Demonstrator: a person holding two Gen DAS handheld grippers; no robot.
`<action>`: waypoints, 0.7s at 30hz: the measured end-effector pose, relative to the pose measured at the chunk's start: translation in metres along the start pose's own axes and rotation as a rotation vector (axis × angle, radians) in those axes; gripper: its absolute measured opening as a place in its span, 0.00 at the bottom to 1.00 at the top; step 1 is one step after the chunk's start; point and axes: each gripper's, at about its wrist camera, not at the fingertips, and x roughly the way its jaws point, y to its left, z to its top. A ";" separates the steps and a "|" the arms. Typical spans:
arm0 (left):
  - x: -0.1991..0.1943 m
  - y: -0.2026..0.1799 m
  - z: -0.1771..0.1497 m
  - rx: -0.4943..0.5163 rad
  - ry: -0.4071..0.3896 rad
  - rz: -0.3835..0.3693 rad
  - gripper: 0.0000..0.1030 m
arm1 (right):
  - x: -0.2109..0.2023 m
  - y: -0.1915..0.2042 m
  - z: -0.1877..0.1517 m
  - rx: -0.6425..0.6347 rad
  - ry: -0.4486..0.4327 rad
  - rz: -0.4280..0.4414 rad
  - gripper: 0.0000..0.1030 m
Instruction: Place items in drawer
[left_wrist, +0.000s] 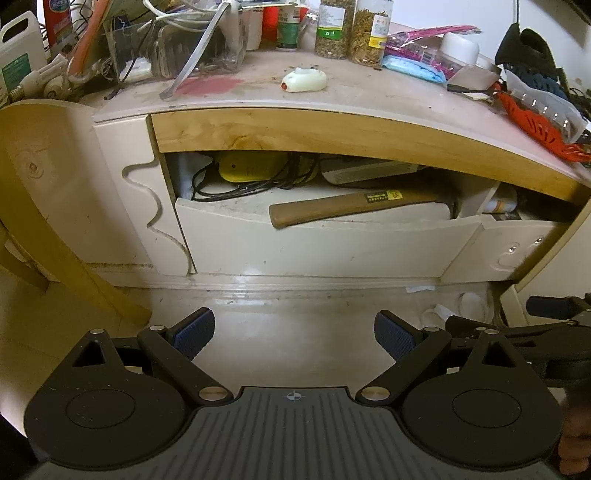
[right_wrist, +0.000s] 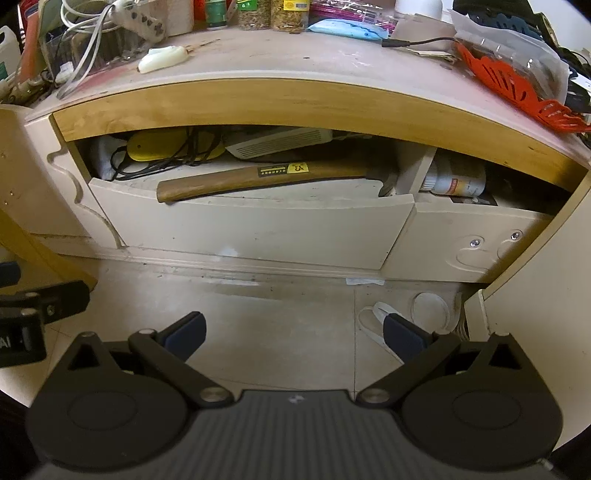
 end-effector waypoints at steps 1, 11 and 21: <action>0.000 0.000 0.000 0.000 0.000 0.000 0.93 | 0.000 0.000 -0.001 0.001 0.000 0.003 1.00; 0.002 -0.001 -0.001 -0.003 0.001 0.000 0.92 | -0.001 -0.002 0.000 0.002 0.013 0.016 1.00; 0.006 -0.001 -0.003 -0.002 0.006 0.003 0.92 | 0.002 -0.001 -0.001 0.002 0.033 0.028 1.00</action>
